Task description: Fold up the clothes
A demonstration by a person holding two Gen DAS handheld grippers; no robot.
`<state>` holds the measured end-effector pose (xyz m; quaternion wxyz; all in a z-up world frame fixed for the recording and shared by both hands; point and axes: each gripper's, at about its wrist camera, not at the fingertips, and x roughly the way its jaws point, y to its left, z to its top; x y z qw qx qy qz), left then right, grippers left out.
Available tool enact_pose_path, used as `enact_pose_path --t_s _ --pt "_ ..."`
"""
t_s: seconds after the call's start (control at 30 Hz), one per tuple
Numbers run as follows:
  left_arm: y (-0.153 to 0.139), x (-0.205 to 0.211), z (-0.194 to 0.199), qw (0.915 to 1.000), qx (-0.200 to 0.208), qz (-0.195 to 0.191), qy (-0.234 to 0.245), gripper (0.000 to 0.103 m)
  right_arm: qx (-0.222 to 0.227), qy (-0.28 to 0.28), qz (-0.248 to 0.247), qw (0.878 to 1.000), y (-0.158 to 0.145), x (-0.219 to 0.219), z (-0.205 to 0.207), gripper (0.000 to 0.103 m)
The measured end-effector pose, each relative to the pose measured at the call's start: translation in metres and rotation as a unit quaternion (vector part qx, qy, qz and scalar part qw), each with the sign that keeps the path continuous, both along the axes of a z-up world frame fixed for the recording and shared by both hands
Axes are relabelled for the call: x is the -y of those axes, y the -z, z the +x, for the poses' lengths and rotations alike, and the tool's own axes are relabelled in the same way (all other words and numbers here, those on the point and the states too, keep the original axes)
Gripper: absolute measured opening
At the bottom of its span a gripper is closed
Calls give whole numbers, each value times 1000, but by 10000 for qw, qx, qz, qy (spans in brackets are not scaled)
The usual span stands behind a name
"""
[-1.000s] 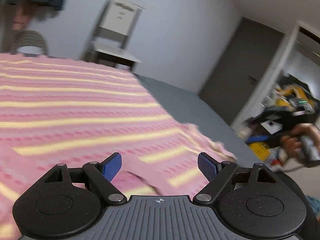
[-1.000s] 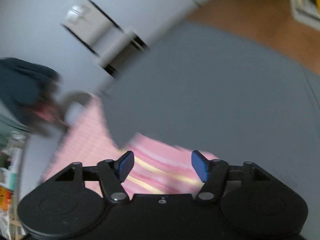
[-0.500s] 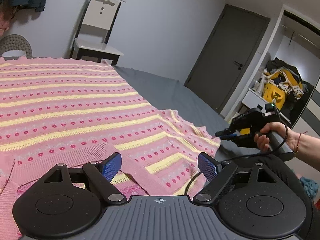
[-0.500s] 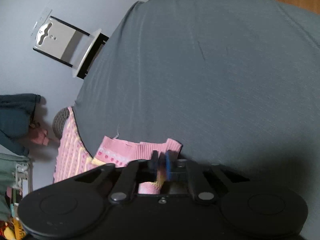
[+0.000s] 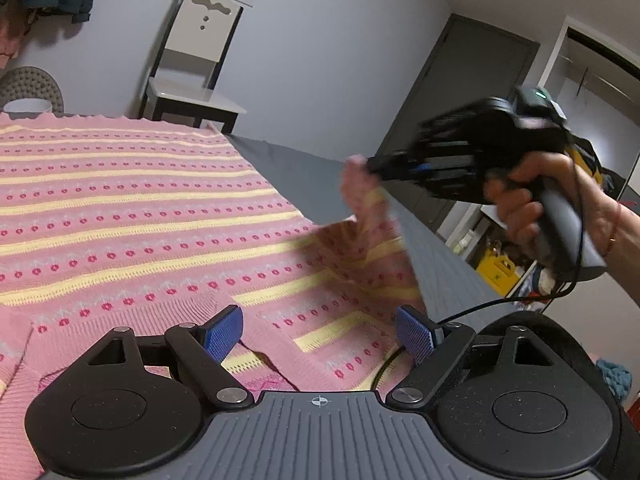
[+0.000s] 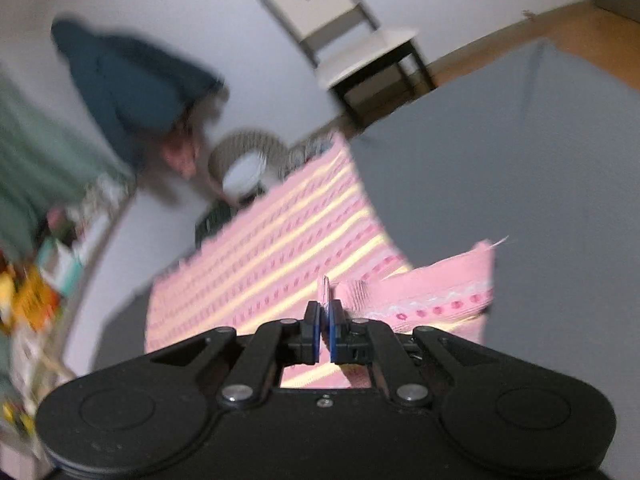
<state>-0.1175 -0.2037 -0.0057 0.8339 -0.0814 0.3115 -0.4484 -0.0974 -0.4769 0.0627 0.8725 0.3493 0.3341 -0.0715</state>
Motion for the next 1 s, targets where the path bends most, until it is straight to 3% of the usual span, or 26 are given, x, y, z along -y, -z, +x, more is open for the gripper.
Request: enact_pose_path --t_s 0.2,0.47,0.57,0.63,0.67,0.7,0.8,0.87,0.97,1.0 --pt "4 -7 7 9999 -70 47 -108 84 -468 -736 -211 9960 27 -68 35 5" --pt "20 -13 22 9985 -371 -39 -409 84 -874 -1574 -282 9833 54 -118 26 9" --pt "27 -14 27 9972 -531 -130 -508 84 -674 -1570 -259 9850 41 -108 7 14" --pt "27 -13 25 9971 -540 -202 -492 84 -328 -1315 -421 9899 24 -91 -2 26" --pt "27 -13 25 9971 -531 -266 -482 84 -253 -1114 -680 9911 16 -78 -6 32" --pt "27 -12 25 9970 -522 -330 -471 84 -186 -918 -939 9912 7 -66 -9 32" --pt "29 -9 27 9954 -657 -541 -434 84 -419 -916 -1796 9786 2 -39 4 32" --pt "31 -6 25 9950 -705 -602 -374 84 -607 -1252 -2332 9624 3 -28 19 32" --pt "32 0 21 9962 -617 -571 -237 84 -821 -1732 -2221 9560 14 -24 39 32" --pt "31 2 20 9966 -572 -564 -169 84 -892 -1891 -2183 9532 17 -23 46 25"
